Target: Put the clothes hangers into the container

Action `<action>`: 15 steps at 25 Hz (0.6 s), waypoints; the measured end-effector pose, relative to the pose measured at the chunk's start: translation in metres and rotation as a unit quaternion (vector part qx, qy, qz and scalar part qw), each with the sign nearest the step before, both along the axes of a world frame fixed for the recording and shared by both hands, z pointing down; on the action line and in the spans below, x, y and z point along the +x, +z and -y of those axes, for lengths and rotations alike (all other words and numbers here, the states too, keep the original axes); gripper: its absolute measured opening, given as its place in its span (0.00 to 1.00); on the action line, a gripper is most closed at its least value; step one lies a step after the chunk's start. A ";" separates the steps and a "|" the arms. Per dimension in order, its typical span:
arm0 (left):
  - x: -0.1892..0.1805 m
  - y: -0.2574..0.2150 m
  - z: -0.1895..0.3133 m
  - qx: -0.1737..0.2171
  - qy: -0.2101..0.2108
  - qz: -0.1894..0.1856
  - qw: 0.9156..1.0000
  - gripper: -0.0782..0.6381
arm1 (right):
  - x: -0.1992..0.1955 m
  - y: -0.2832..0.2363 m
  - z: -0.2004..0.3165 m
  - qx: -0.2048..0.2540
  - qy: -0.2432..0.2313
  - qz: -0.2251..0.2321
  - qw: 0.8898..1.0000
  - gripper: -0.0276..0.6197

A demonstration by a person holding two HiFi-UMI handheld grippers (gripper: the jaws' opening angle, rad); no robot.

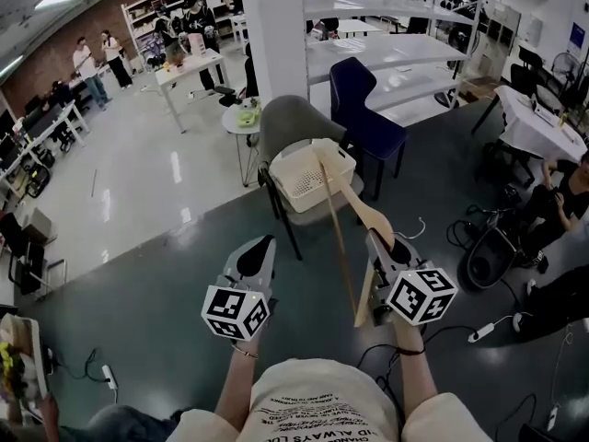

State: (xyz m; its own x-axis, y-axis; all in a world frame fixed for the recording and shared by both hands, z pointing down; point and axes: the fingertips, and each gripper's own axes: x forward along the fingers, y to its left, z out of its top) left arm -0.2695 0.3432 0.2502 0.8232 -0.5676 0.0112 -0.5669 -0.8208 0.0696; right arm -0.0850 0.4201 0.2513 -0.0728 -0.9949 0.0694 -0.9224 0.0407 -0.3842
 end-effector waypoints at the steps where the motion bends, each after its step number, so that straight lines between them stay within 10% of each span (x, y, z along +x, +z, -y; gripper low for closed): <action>1: 0.005 0.000 -0.001 0.002 0.001 -0.002 1.000 0.15 | 0.004 -0.001 0.000 0.002 0.000 -0.001 1.000 0.13; 15: 0.032 0.011 0.022 -0.011 -0.011 0.006 1.000 0.15 | 0.041 0.012 0.026 -0.009 -0.004 0.016 1.000 0.13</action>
State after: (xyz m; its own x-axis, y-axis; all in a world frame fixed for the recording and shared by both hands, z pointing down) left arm -0.2374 0.3209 0.2611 0.8103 -0.5851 0.0339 -0.5857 -0.8065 0.0806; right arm -0.0435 0.3945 0.2638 -0.0829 -0.9929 0.0857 -0.9093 0.0402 -0.4142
